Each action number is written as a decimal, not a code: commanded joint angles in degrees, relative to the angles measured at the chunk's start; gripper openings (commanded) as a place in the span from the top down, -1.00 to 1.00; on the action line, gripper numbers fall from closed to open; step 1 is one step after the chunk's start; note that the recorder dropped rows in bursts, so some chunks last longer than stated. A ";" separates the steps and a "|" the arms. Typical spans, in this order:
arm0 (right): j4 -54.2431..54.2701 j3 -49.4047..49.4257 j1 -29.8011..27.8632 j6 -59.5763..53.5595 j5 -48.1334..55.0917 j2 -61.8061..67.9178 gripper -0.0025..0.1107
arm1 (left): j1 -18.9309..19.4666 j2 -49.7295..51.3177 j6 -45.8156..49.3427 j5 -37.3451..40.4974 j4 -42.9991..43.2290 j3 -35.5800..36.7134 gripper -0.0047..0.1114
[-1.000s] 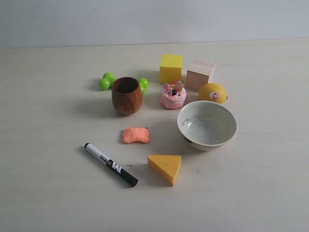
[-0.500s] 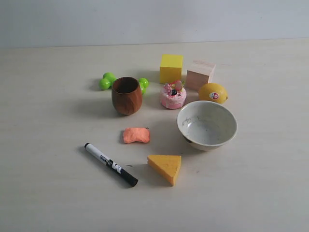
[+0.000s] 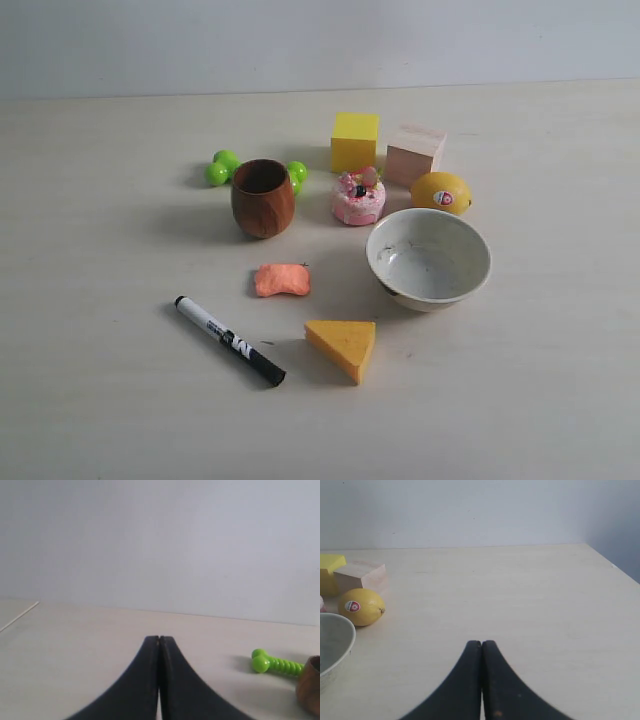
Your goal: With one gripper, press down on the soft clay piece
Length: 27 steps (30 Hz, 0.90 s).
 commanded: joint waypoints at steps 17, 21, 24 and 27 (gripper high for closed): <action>-0.11 0.26 -0.23 -0.17 -0.24 -0.39 0.96 | 0.25 15.41 2.70 18.76 -8.06 -29.05 0.92; -0.11 0.26 -0.23 -0.17 -0.34 -0.39 0.96 | 0.14 23.63 12.41 27.48 -15.17 -38.06 0.92; -0.11 0.26 -0.23 -0.17 -0.34 -0.39 0.96 | -1.01 29.53 20.44 33.31 -22.91 -43.13 0.92; -0.11 0.26 -0.23 -0.17 -0.34 -0.39 0.96 | -2.50 34.01 25.63 37.04 -30.20 -47.09 0.92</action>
